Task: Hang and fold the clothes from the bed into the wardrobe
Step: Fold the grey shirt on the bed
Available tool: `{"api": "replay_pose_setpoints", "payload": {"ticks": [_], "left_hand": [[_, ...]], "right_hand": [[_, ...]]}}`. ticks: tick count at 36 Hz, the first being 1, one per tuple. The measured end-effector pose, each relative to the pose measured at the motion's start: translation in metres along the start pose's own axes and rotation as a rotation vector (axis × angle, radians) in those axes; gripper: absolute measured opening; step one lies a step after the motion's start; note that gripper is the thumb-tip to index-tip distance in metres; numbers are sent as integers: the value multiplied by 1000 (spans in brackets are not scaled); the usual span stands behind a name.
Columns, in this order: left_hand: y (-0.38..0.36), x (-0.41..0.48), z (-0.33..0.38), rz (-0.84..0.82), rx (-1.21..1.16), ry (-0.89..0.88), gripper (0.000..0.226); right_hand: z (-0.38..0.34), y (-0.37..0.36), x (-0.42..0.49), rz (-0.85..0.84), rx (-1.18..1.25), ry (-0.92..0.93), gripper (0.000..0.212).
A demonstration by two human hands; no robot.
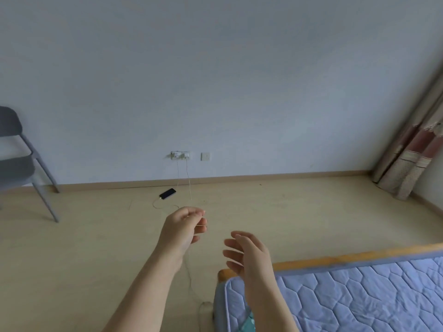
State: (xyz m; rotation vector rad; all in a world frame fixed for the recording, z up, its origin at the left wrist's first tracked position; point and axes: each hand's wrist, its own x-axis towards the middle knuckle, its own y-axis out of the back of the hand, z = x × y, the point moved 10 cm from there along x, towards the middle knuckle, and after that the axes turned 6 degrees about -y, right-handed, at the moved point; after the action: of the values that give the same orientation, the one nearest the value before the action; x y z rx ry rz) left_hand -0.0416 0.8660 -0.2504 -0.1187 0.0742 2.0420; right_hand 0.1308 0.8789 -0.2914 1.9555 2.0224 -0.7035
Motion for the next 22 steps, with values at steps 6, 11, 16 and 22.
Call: {"api": "replay_pose_setpoints", "payload": {"ticks": [6, 11, 16, 22], "left_hand": [[30, 86, 9, 29, 22, 21, 17], [43, 136, 1, 61, 31, 65, 17], [38, 191, 0, 64, 18, 96, 15], [-14, 293, 15, 2, 55, 61, 13]], "right_hand": [[-33, -60, 64, -22, 40, 3, 18], [-41, -95, 107, -43, 48, -35, 18], [-58, -118, 156, -55, 46, -48, 16], [-105, -133, 248, -50, 104, -18, 15]]}}
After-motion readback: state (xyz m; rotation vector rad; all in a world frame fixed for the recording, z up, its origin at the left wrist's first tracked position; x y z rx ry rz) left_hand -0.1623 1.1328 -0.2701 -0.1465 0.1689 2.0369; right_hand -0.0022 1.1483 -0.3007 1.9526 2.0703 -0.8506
